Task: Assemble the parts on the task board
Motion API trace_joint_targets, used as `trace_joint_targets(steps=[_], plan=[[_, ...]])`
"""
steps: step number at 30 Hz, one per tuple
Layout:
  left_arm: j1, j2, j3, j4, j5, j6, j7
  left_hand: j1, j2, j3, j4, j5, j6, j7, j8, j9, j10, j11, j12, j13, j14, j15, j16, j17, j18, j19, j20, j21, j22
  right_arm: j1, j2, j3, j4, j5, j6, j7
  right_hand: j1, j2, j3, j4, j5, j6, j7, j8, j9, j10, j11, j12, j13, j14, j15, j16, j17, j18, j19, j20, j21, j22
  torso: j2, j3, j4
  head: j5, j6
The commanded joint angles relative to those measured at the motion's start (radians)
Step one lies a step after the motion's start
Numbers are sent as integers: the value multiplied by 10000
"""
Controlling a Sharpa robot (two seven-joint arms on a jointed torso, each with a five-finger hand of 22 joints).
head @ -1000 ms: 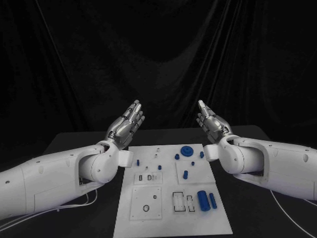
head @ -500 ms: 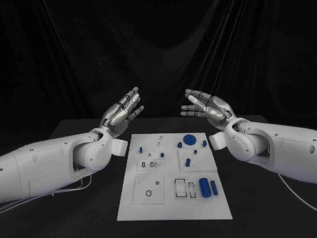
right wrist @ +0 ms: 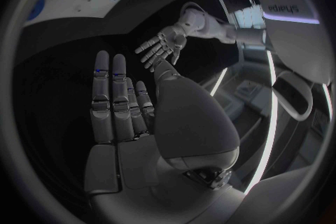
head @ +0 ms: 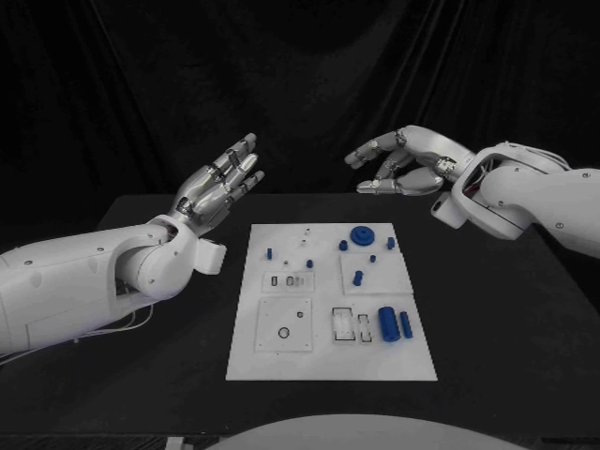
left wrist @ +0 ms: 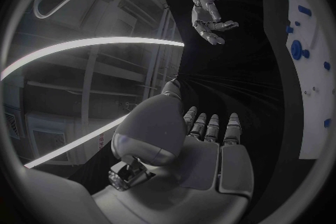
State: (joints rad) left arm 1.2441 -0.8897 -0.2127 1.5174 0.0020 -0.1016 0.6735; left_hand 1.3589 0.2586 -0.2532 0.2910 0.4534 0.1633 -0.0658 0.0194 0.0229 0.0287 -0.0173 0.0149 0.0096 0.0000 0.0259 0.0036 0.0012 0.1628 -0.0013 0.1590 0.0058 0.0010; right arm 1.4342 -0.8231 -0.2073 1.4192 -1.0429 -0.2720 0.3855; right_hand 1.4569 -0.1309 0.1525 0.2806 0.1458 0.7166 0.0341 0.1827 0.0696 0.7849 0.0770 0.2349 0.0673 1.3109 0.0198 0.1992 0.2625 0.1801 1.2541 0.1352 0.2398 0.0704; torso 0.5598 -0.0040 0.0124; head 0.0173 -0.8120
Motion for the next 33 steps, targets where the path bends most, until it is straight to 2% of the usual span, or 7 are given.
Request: trace_joint_targets(steps=[1,4,9,13,14,24,33], plan=[[40,-192,10,267,-367,5,952,165,-5,69,10,80,99,56,53,15,39,65,56,17,0,43,-36,-12,170,13,-78,-58,-10,164,-76,-1,227,-7963,-836,-1108,-32,-123,279,-34,-208,377,-591,-215,4,684,-739,-450,50,804,-414,431,702,46,733,-335,102,114,272,-50,97,-55,-31],[64,-338,10,435,-378,90,945,228,4,87,12,168,136,174,53,17,34,61,60,15,0,94,-36,-12,166,13,-85,-58,-10,273,-124,0,381,-9356,-270,-1608,-21,-56,331,-326,-158,633,-1192,-424,12,1017,-777,-875,69,1341,-485,1622,1753,-3,1460,-560,472,403,436,-66,210,-173,-51],[85,-463,11,654,-384,259,1096,383,41,133,14,392,359,422,83,42,112,-18,134,40,76,246,50,36,132,13,-26,-58,-10,339,-208,0,576,-10252,544,-2284,-343,44,445,-709,-182,1065,-219,-692,40,1503,-904,-1278,143,1103,-684,5293,4207,-42,1758,-718,1779,1597,710,-90,444,-400,-51],[92,-496,11,782,-386,395,1166,469,27,146,13,498,431,497,88,47,166,4,188,56,66,204,44,28,135,13,-43,-58,-10,351,-265,0,616,-10510,515,-2544,-404,64,534,-859,-131,1152,-227,-812,43,1650,-846,-1399,134,1409,-874,7554,6030,-39,1627,-922,2965,2691,998,-117,575,-616,68],[94,-492,11,798,-386,462,1172,498,30,151,16,520,438,542,85,46,157,37,194,54,42,146,19,15,140,13,-93,-58,-10,345,-273,0,604,-10561,443,-2621,-433,61,577,-891,-91,1212,-187,-838,51,1765,-889,-1423,125,1679,-1020,8639,7055,-213,1768,-1055,4629,4485,1099,-139,628,-739,182],[95,-501,11,770,-388,648,1123,539,54,164,16,615,464,644,85,48,122,53,193,48,12,121,-16,-2,147,13,-16,-58,-10,137,-219,-1,449,-10666,265,-3018,-682,-45,563,-935,-261,1760,-53,-711,302,2212,-828,-1415,121,2042,-1124,10718,9110,-591,1470,-1159,8111,8375,1485,-261,890,-1033,421],[95,-493,11,727,-388,867,965,614,82,203,8,691,688,832,122,75,112,160,211,48,9,178,-19,-4,161,13,206,-58,-10,-141,-45,-1,239,-10118,239,-3178,-781,-69,446,-873,-449,1848,-55,-710,526,2669,-787,-1179,221,2022,-1096,10951,9269,-616,1219,-1150,8719,9119,1885,-427,1091,-1209,676]])
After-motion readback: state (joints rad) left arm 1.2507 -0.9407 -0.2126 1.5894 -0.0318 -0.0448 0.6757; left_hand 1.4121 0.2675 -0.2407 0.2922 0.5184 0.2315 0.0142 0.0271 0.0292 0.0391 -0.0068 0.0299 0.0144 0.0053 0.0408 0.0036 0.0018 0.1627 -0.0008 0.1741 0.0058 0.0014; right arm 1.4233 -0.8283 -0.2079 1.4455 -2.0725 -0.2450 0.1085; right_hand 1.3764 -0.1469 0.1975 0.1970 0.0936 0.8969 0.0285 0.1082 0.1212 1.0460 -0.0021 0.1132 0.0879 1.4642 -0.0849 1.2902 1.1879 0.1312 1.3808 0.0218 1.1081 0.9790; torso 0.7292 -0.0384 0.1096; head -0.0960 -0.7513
